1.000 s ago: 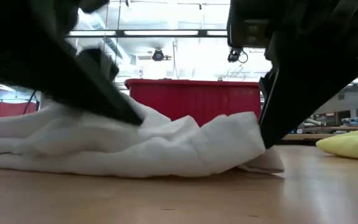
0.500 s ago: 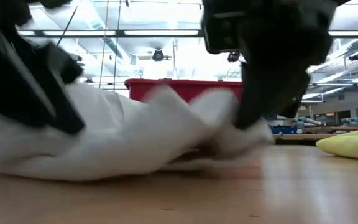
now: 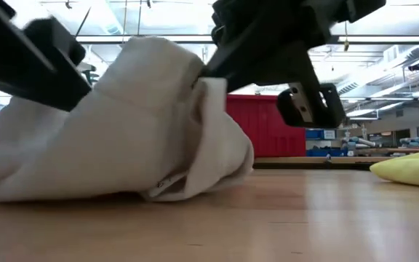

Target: Fold Laundry from Bin

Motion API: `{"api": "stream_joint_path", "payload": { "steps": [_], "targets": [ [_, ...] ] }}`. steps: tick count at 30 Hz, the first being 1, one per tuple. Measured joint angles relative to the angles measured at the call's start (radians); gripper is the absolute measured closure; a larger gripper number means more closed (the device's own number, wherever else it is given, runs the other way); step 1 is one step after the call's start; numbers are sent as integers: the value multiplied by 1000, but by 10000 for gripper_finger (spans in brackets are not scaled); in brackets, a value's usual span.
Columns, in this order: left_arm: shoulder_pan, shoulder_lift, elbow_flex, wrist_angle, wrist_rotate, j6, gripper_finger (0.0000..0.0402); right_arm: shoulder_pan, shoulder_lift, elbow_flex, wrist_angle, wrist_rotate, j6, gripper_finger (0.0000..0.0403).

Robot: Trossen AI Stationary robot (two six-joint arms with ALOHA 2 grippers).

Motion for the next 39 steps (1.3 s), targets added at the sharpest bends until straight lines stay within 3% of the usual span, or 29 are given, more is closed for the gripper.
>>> {"api": "stream_joint_path", "payload": {
  "steps": [5, 9, 14, 18, 19, 23, 30, 39],
  "targets": [
    [46, 0, 0, 0, -10, -32, 128, -14, 0, 0, 40, 0, 32, 392],
    [65, 0, 0, 21, -8, -43, 146, -23, 0, 0, 66, 1, 38, 393],
    [53, 0, 30, -39, -8, -44, 246, -33, 0, 0, 58, 1, -4, 393],
    [30, 0, 98, -222, -6, -64, 368, -35, 0, 0, 31, -4, -116, 393],
    [25, 0, 121, -284, -6, -81, 383, -35, 0, 0, 30, -6, -158, 392],
    [11, 0, 226, -556, -10, -162, 394, -23, 0, 0, -13, -28, -269, 364],
    [6, 0, 417, -967, -46, -258, 398, 48, 0, 0, -72, 54, -283, 275],
    [48, -17, 528, -1082, -32, -262, 400, 170, 21, 0, -70, 292, -122, 176]
  ]
}}
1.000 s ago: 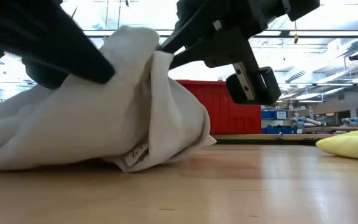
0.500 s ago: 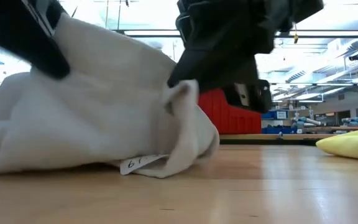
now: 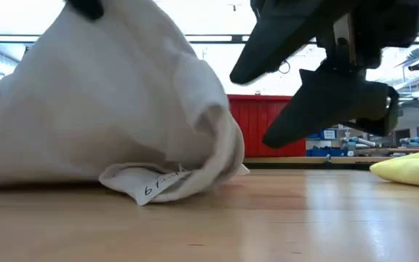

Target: Fold Laundry from Bin

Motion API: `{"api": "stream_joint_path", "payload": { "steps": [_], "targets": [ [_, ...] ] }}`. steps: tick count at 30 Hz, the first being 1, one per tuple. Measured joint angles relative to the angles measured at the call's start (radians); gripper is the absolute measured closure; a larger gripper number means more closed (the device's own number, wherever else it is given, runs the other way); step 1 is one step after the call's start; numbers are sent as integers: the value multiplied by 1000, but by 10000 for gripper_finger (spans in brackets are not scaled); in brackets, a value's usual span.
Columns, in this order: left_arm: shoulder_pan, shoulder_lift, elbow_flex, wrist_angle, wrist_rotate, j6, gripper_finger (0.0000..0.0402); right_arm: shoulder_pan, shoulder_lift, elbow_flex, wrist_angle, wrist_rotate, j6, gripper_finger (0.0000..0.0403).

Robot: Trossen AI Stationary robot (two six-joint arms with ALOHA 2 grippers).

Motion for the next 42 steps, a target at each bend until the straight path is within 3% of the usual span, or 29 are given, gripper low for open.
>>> {"api": "stream_joint_path", "payload": {
  "steps": [4, 12, 19, 23, 28, 30, 33, 42],
  "targets": [
    [32, -38, 10, -20, 1, 7, 400, 20, 31, 1, 45, 23, 7, 152],
    [89, -75, 10, -32, 38, 56, 401, 9, 117, 21, 187, 90, 0, 148],
    [112, -112, 9, -65, 48, 53, 401, -28, 161, 69, 81, 360, 99, 169],
    [113, -137, 9, -104, 52, 44, 401, -43, 152, 70, 25, 463, 137, 220],
    [103, -159, 9, -122, 52, 22, 401, -60, 151, 70, -41, 500, 77, 360],
    [91, -162, 9, -123, 53, 21, 401, -65, 148, 70, -47, 500, -13, 388],
    [76, -164, 9, -125, 65, 15, 401, -73, 131, 113, -196, 499, -91, 394],
    [31, -164, 8, -162, 78, -57, 401, -84, 120, 453, -1028, 552, -478, 399]
  ]
}}
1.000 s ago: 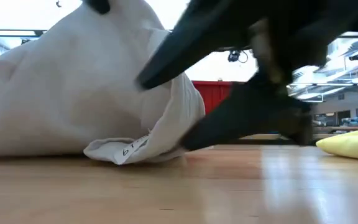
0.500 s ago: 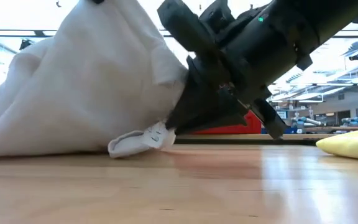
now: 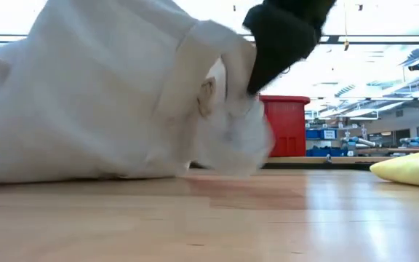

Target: Fold Laundry from Bin

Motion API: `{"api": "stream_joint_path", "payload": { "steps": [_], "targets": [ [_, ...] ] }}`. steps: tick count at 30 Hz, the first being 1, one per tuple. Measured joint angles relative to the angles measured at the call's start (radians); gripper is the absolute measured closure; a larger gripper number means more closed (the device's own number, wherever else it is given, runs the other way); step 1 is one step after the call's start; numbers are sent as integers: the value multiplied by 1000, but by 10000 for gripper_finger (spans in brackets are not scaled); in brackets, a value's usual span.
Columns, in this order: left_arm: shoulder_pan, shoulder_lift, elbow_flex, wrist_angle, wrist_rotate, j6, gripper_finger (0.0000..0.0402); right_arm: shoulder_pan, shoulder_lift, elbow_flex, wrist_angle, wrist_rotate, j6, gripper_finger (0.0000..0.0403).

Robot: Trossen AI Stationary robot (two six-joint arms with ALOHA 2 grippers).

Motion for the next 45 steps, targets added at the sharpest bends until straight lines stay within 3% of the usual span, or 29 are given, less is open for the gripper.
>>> {"api": "stream_joint_path", "payload": {
  "steps": [4, 8, 14, 21, 24, 28, 35, 38, 45],
  "targets": [
    [-19, 7, -1, 64, 5, -26, 401, -18, -5, 89, -94, 19, -220, 400],
    [-30, 40, -1, 179, 56, -21, 401, -44, -3, 94, -67, -170, -332, 399],
    [-20, 138, -1, 303, 236, -107, 398, -64, -1, 20, -46, -594, -199, 358],
    [14, 188, -3, 390, 335, -171, 320, -64, -4, 4, -83, -816, -84, 271],
    [27, 169, -3, 388, 342, -162, 282, -63, -18, 4, -86, -800, 43, 247],
    [49, 109, -1, 355, 354, -154, 249, -48, -48, 4, -25, -677, 151, 243],
    [63, 12, -21, 120, 271, -154, 249, -23, -62, 3, 163, -582, 264, 245],
    [62, -15, -140, 121, 287, -186, 261, -12, -63, -4, 311, -578, 290, 245],
    [48, -73, -534, 441, 448, -345, 281, 22, -63, -4, 493, -483, 378, 245]
  ]
}}
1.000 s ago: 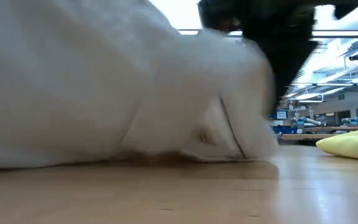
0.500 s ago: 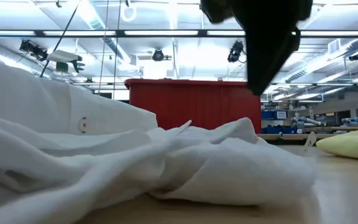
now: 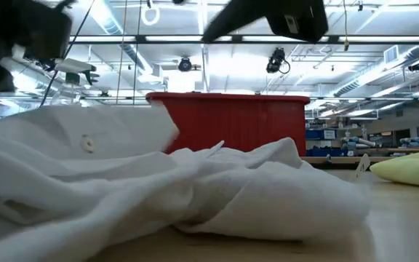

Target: Fold Laundry from Bin

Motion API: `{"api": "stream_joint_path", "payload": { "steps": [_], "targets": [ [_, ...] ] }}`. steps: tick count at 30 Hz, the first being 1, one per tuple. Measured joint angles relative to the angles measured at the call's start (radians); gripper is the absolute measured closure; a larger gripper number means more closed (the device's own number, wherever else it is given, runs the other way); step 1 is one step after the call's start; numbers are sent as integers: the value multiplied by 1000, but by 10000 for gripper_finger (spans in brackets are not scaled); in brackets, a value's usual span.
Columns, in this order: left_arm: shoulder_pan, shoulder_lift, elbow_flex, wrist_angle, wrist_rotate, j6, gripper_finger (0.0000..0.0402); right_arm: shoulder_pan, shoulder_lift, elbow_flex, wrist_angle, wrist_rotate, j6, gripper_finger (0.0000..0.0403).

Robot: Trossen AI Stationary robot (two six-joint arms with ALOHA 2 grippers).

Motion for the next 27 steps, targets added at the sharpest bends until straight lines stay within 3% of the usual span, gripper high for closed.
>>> {"api": "stream_joint_path", "payload": {
  "steps": [6, 9, 16, 24, 27],
  "targets": [
    [-14, 4, -170, 448, 18, -59, 284, -22, 2, 0, 75, 68, 23, 245],
    [-5, 4, -178, 558, 8, -36, 284, -48, 2, 0, 78, 115, 16, 245],
    [0, -39, -97, 432, -99, -12, 284, -135, 3, 0, 162, 73, -61, 245],
    [-36, -192, -89, 352, -325, 49, 284, -137, 3, 0, 248, 24, -81, 245],
    [-40, -215, -89, 308, -358, 75, 285, -144, 3, 0, 250, -12, -106, 245]
  ]
}}
